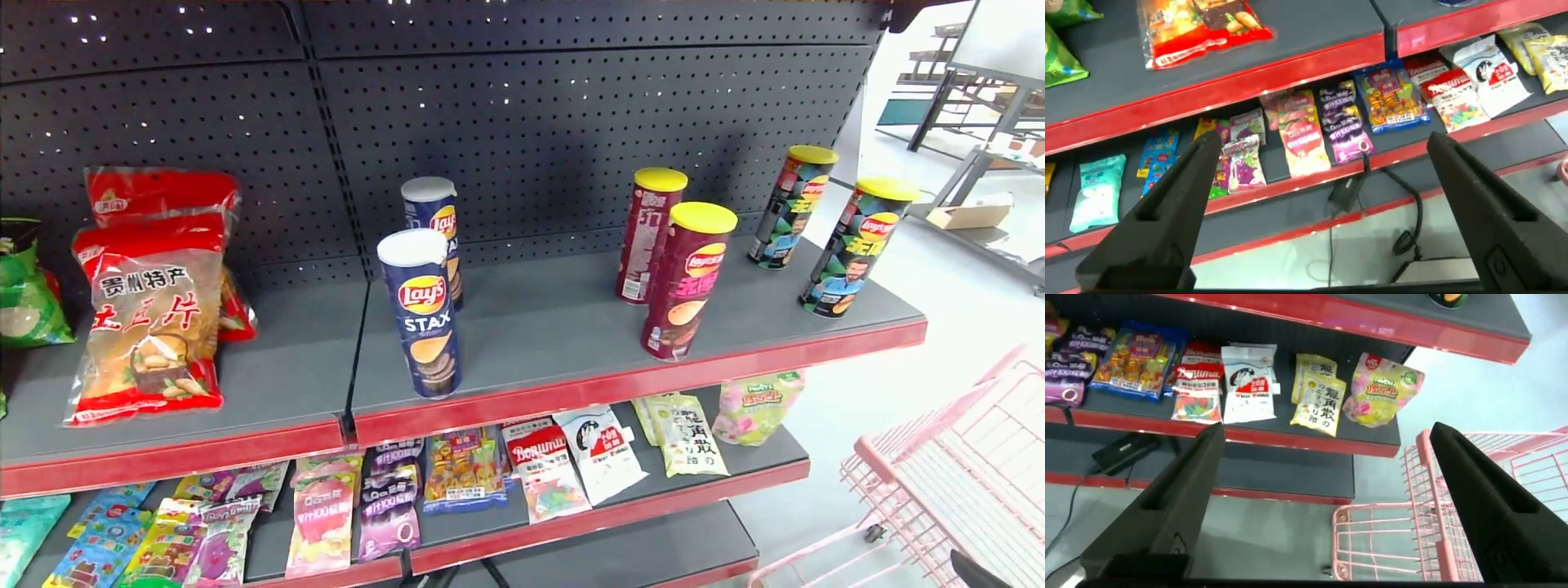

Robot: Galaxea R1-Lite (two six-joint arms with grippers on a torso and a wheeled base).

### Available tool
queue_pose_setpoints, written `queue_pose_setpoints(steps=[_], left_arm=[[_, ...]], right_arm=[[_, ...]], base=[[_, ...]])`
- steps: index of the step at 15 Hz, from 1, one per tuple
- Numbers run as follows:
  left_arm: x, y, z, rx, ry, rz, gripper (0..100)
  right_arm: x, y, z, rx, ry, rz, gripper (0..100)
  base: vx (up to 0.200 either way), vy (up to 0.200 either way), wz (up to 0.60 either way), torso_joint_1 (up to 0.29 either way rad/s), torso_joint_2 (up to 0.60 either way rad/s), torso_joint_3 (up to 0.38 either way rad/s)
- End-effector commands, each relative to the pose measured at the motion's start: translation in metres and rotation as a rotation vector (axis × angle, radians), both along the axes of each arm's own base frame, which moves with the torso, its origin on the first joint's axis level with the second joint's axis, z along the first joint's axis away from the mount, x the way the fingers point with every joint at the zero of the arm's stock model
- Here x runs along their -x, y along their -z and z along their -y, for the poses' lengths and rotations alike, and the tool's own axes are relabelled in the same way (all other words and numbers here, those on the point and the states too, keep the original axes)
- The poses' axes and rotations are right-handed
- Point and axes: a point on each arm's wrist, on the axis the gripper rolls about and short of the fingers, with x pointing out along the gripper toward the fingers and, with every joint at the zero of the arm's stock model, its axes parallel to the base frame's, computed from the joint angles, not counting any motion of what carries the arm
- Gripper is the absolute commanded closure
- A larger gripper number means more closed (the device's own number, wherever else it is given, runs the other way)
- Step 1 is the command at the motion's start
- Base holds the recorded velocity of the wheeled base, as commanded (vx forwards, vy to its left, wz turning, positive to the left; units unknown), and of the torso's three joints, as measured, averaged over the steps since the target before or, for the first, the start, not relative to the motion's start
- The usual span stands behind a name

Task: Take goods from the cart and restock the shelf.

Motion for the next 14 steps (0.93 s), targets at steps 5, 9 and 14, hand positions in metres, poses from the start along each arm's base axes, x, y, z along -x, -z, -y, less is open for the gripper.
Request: queue_pose_setpoints(steps=[5, 9, 14], left_arm=[[-0.0025, 0.0033, 0.0003, -0.002, 0.000, 0.000, 0], [-0.0038, 0.0028, 0.0004, -0.001, -0.002, 0.000, 0], [-0.0104, -0.0009, 0.0006, -0.005, -0.035, 0.006, 0]], right_arm=[[0.0084, 0.0062, 0.0023, 0.015, -0.010, 0.034, 0], [0.0091, 0.0059, 0.0026, 0.015, -0.008, 0.042, 0], [0.0107, 0.0081, 0.0030, 0.037, -0.013, 0.044, 0]], base=[[0.000, -0.200, 0.00, 0.008, 0.00, 0.003], [0.000, -0.200, 0.00, 0.001, 0.00, 0.005], [0.000, -0.200, 0.00, 0.003, 0.00, 0.003]])
